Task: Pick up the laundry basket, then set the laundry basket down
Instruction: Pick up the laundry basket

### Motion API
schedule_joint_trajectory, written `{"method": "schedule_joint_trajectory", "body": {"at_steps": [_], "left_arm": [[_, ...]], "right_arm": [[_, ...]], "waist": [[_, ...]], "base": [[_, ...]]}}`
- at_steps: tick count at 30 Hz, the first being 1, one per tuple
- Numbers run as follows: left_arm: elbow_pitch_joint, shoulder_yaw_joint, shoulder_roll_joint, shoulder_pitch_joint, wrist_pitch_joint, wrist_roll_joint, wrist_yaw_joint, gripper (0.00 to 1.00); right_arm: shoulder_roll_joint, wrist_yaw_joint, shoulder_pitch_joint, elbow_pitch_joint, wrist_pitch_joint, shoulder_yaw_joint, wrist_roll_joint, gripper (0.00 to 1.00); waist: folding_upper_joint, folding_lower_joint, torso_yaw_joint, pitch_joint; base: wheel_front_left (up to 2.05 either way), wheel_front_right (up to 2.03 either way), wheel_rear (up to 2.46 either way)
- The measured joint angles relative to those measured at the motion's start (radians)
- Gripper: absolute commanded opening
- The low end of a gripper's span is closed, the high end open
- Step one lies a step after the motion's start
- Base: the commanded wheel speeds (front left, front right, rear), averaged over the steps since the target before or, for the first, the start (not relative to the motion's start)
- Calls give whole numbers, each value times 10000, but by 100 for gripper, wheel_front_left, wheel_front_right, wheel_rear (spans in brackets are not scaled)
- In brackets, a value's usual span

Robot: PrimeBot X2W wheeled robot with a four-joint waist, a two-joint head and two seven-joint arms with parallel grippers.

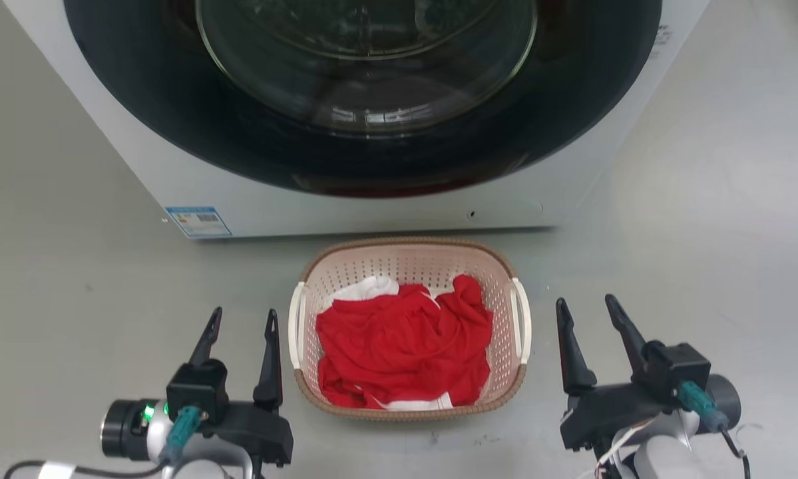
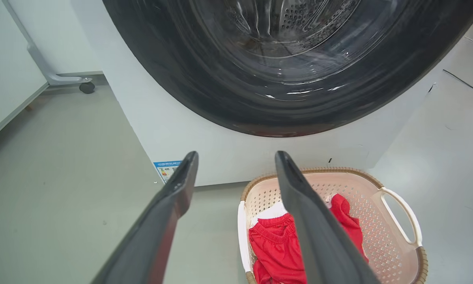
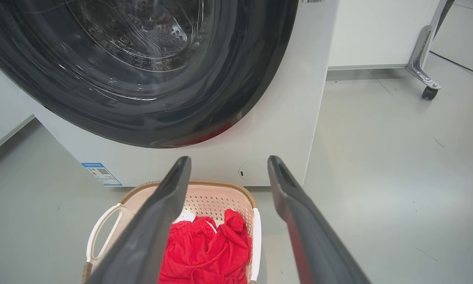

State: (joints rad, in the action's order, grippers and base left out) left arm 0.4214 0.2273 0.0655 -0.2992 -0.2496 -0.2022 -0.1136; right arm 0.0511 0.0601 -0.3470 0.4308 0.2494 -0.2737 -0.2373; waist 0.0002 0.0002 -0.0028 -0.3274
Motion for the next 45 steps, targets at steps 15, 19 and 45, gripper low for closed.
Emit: {"method": "schedule_joint_trajectory", "body": {"at_steps": [15,19,45], "left_arm": [[1812,-199,-59,-2242,380,-366,267,100],[2171,-196,-92,-2622,422,-408,351,100],[4493,242,-278,-4891,527,-493,708,100]], "right_arm": [[104,-351,-2459,1824,4,192,-25,100],[104,-428,-2875,2186,42,186,-25,100],[109,-617,-5168,4790,71,-94,0,100]], "waist": [[0,0,-125,-2221],[0,0,-120,-2656],[0,-1,133,-4908]], "base": [[0,0,0],[0,0,0],[0,0,0]]}}
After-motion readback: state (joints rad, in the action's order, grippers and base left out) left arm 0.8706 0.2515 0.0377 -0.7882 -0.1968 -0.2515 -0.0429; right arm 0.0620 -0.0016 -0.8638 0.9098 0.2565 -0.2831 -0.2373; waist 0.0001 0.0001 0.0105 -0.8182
